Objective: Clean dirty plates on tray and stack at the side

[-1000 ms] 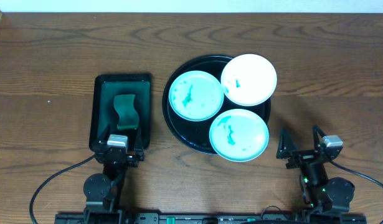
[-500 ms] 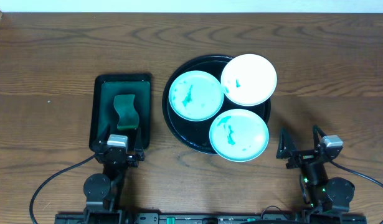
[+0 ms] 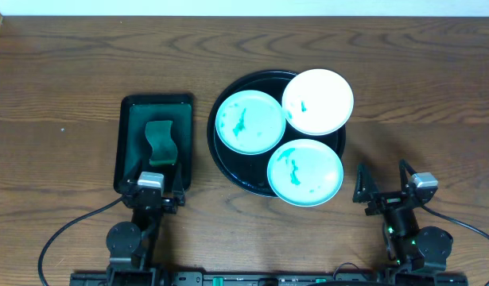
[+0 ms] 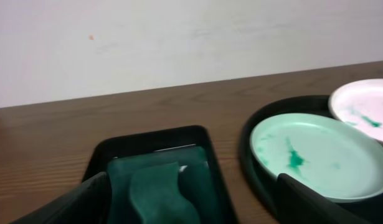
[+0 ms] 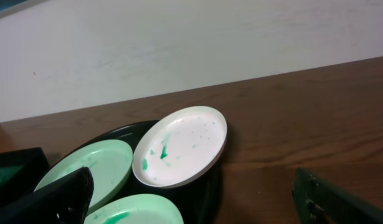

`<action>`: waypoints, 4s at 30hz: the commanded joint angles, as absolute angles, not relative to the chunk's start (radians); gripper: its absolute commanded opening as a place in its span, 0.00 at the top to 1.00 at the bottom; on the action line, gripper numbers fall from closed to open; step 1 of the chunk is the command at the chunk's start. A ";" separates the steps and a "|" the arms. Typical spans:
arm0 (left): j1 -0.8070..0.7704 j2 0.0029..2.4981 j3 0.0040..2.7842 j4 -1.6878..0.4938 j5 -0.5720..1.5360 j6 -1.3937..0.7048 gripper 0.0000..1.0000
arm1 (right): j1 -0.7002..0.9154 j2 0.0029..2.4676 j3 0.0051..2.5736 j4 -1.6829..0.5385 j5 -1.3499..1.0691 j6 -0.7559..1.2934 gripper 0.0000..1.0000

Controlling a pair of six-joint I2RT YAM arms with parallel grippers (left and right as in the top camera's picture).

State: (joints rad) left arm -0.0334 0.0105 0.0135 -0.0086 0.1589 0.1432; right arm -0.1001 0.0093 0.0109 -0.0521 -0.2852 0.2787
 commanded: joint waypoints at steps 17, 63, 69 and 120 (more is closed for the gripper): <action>-0.027 0.010 0.005 -0.043 0.352 0.036 0.17 | -0.104 0.013 0.006 -0.028 -0.286 0.261 0.01; -0.027 1.390 1.215 -0.877 0.352 -0.088 0.17 | 0.360 1.704 1.410 -1.103 -0.330 -0.019 0.01; -0.027 1.390 1.215 -0.945 0.351 -0.088 0.17 | 0.361 1.704 1.410 -1.027 -0.330 -0.019 0.01; -0.027 1.390 1.214 -0.968 0.352 -0.088 0.17 | 0.443 2.111 1.401 -0.562 -0.266 0.476 0.99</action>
